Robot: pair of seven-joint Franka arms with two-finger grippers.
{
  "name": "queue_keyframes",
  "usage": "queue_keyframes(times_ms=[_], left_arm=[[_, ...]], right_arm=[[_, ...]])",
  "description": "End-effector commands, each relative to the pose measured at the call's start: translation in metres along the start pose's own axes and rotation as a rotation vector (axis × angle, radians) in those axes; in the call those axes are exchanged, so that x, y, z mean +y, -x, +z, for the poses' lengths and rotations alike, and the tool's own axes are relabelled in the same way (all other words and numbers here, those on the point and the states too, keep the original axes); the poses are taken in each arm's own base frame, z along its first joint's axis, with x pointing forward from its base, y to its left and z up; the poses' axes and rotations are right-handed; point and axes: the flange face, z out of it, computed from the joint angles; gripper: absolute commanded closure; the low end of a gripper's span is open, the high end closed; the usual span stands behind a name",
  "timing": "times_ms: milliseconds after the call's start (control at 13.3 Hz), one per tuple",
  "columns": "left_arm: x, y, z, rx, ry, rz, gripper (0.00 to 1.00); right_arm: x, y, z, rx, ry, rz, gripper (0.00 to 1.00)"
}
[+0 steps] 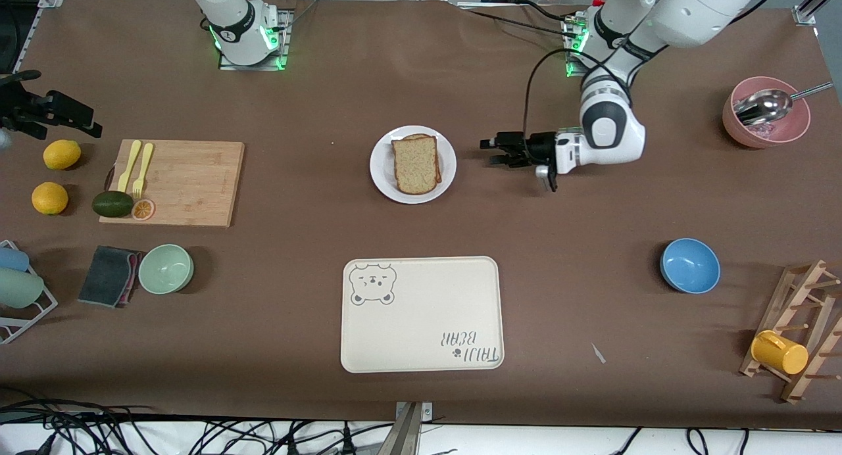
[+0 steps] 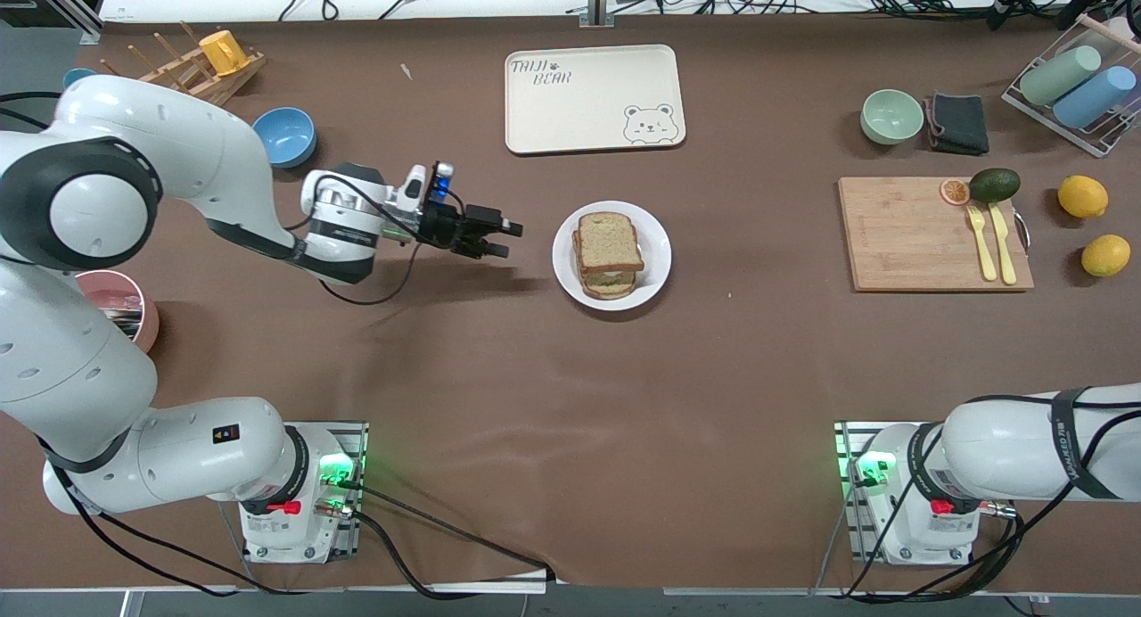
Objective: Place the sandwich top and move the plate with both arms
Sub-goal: 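Move the left gripper to the rim of the white plate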
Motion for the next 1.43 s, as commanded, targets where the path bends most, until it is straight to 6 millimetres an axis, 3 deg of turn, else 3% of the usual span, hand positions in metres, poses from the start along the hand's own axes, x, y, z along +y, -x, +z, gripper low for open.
queue_keyframes(times_ms=[0, 226, 451, 752, 978, 1354], left_arm=[[0.008, 0.007, 0.021, 0.049, -0.024, -0.017, 0.00], [0.013, 0.014, 0.046, 0.076, -0.011, -0.060, 0.01], [0.002, 0.018, 0.063, 0.116, -0.046, -0.039, 0.01], [-0.003, 0.012, 0.067, 0.130, -0.061, -0.035, 0.02], [-0.004, 0.006, 0.071, 0.145, -0.056, -0.047, 0.13], [-0.005, 0.012, 0.084, 0.131, -0.076, -0.051, 0.23]], right_arm=[[0.005, 0.008, -0.006, 0.005, 0.014, 0.012, 0.00], [-0.003, 0.007, -0.008, 0.010, 0.017, -0.003, 0.00], [-0.002, 0.004, -0.004, -0.001, 0.018, -0.003, 0.00], [-0.005, 0.003, -0.006, 0.013, 0.021, 0.000, 0.00], [-0.018, 0.007, -0.010, -0.002, 0.022, -0.023, 0.00], [-0.016, 0.006, -0.009, -0.004, 0.012, -0.017, 0.00]])
